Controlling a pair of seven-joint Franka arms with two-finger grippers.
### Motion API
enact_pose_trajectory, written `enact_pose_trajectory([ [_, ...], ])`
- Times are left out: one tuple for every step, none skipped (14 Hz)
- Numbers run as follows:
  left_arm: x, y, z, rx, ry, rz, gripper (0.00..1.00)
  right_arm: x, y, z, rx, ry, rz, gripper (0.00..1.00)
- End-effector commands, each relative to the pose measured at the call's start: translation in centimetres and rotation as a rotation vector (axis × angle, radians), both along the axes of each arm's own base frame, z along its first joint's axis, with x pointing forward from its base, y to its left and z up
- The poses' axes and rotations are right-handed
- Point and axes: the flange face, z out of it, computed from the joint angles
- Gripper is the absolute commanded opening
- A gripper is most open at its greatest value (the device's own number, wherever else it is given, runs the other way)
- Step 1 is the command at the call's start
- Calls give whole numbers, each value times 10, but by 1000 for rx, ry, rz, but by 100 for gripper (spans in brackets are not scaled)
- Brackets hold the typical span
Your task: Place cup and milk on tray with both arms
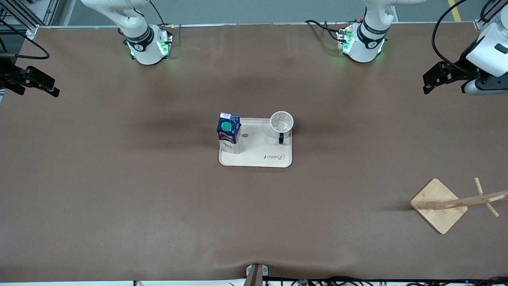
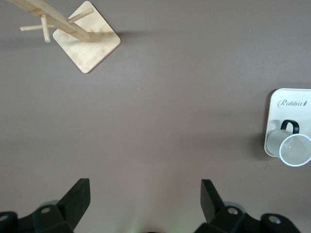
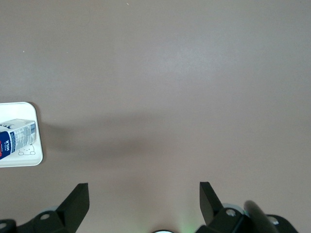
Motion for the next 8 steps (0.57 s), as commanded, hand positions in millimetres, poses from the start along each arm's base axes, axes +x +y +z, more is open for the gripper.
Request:
enact_pose_trajectory([
  [1, 13, 14, -3, 3, 19, 100, -2, -5, 3, -16, 5, 5, 100],
  [1, 12, 14, -2, 4, 14, 100, -2, -5, 3, -16, 4, 5, 100],
  [0, 10, 14, -1, 13, 13, 100, -2, -4, 3, -16, 5, 5, 100],
  [0, 9, 13, -1, 15, 10, 100, -2, -4, 3, -16, 5, 7, 100],
  [0, 7, 13, -2, 16, 10, 100, -2, -4, 3, -15, 4, 6, 100],
  [0, 9, 13, -3, 16, 13, 100, -2, -3, 3, -15, 5, 7, 100],
  [0, 11, 13, -4, 17, 16, 100, -2, -4, 3, -15, 5, 6, 100],
  [0, 15, 13, -5, 16, 24, 100, -2, -2, 3, -15, 5, 9, 100],
])
